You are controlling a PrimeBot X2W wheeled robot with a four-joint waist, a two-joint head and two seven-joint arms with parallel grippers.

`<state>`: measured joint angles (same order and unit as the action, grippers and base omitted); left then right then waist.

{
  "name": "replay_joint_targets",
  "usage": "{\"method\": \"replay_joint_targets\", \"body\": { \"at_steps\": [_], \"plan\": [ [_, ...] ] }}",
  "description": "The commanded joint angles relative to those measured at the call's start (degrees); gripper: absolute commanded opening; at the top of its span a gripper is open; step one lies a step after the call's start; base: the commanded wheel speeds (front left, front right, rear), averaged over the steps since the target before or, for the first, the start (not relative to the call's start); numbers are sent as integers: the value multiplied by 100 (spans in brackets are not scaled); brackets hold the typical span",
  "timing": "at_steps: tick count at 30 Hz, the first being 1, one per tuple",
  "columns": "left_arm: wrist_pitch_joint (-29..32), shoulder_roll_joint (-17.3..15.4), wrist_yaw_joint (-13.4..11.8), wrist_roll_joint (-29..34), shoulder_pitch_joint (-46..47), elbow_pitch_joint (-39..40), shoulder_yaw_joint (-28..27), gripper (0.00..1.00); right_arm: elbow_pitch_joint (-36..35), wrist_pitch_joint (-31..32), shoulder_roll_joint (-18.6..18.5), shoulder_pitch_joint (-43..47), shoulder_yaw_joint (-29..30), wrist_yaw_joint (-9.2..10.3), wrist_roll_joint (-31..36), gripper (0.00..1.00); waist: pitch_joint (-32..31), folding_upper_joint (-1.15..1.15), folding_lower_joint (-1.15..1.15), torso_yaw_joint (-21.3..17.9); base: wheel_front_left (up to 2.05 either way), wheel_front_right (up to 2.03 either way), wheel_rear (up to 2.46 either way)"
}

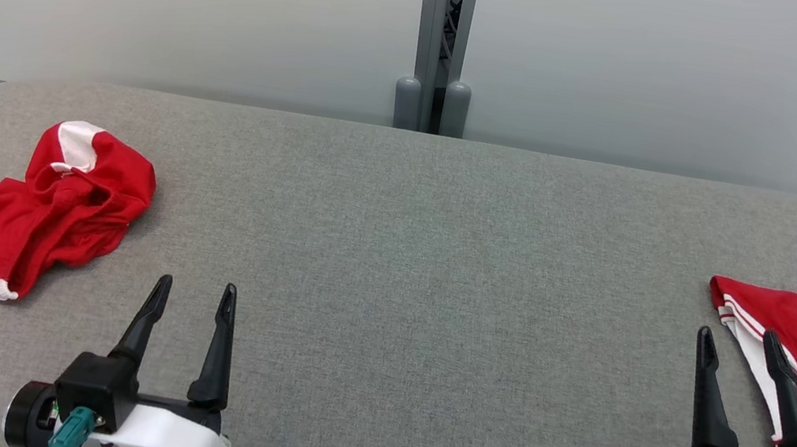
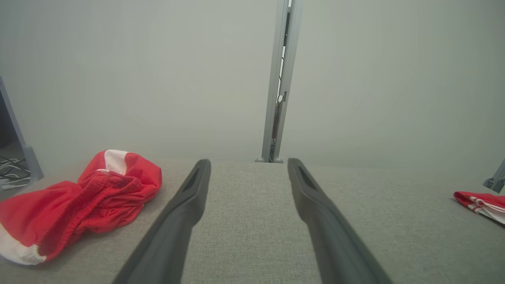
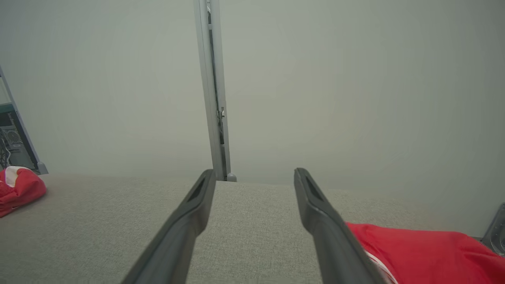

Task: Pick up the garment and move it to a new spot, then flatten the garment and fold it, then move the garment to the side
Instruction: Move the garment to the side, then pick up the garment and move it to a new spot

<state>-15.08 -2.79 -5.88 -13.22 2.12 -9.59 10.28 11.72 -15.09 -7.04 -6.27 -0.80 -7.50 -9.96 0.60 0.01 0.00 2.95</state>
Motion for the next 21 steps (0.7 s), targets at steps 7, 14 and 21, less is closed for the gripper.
{"method": "replay_joint_targets", "body": {
  "at_steps": [7,14,21],
  "plan": [
    [-2,-23,8,-70,-294,3,100,100,1,-13,269,447,161,0,50,100,-107,-1,0,66,0,0,0],
    [-2,-22,7,-84,-271,-19,147,100,32,-13,324,439,183,0,109,100,-123,-1,0,69,0,0,0],
    [-2,-23,23,-79,-165,-8,194,100,89,-12,347,418,208,0,113,100,-101,-1,0,92,0,0,0]
  ]
}}
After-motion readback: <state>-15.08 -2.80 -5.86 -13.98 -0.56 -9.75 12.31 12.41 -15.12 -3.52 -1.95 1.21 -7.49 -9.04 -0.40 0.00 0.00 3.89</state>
